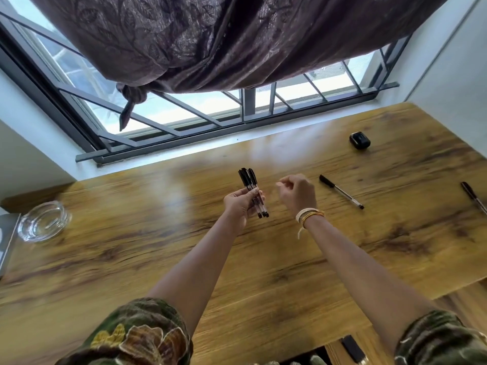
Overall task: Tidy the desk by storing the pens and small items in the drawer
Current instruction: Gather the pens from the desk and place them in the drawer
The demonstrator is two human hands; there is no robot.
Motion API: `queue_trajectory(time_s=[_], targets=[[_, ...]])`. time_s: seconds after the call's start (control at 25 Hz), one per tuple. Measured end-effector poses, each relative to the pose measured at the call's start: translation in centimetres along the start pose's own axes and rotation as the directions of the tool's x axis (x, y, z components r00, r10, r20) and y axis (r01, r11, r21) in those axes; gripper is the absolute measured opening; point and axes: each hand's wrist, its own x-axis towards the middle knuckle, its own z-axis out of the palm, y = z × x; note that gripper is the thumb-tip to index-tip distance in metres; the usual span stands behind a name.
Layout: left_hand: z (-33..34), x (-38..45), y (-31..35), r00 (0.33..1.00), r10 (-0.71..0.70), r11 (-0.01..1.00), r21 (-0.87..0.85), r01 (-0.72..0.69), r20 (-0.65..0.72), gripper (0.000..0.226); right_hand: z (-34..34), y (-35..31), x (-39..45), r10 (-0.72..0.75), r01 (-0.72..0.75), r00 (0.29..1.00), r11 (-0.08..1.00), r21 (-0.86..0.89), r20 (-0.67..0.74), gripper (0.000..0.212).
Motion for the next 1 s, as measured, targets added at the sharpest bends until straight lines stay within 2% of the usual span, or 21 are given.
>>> queue_trajectory(time_s=[0.12, 0.24, 0.4, 0.56, 0.68, 0.76, 0.8, 0.88, 1.0], targets=[[0.5, 0.6, -0.2, 1.0, 0.0, 1.0, 0.016, 0.0, 0.004, 0.018, -2.1, 3.2, 1.9, 0.093, -0.135, 0.985, 0.937, -0.321, -0.143, 0.031], [1.0, 0.9, -0.4, 1.0, 0.001, 1.0, 0.025, -0.001, 0.007, 0.017, -3.7, 5.8, 2.0, 0.16, -0.262, 0.955, 0.845, -0.465, -0.248, 0.039], [1.4, 0.7, -0.5, 1.0, 0.003, 0.999, 0.037, -0.004, 0.024, 0.022, -4.1, 7.9, 0.9, 0.227, -0.335, 0.939, 0.768, -0.546, -0.258, 0.03], [1.7, 0.3, -0.7, 0.999, 0.004, 0.999, 0.036, -0.006, 0.047, 0.02, -4.2, 8.5, 0.7, 0.195, -0.27, 0.96, 0.823, -0.499, -0.199, 0.026], [1.9, -0.2, -1.1, 0.998, 0.007, 0.999, 0.034, -0.009, 0.064, 0.016, -3.9, 7.2, 0.3, 0.185, -0.227, 0.971, 0.914, -0.336, -0.152, 0.027], [2.2, -0.7, -1.4, 0.998, 0.005, 0.999, 0.033, -0.008, 0.067, 0.017, -3.2, 5.4, -0.4, 0.241, -0.249, 0.965, 0.966, -0.07, -0.105, 0.024], [2.3, -0.9, -1.5, 0.998, 0.005, 1.0, 0.025, -0.006, 0.068, 0.018, -2.8, 4.4, -0.7, 0.288, -0.283, 0.956, 0.956, 0.083, -0.06, 0.023], [2.4, -1.5, -1.8, 0.998, 0.005, 1.0, 0.008, -0.006, 0.067, 0.02, -2.2, 2.3, -1.6, 0.368, -0.363, 0.928, 0.869, 0.337, 0.051, 0.019], [2.3, -2.3, -1.9, 0.998, 0.006, 1.0, -0.018, -0.004, 0.068, 0.02, -2.0, -0.3, -3.3, 0.449, -0.456, 0.877, 0.663, 0.594, 0.171, 0.017]])
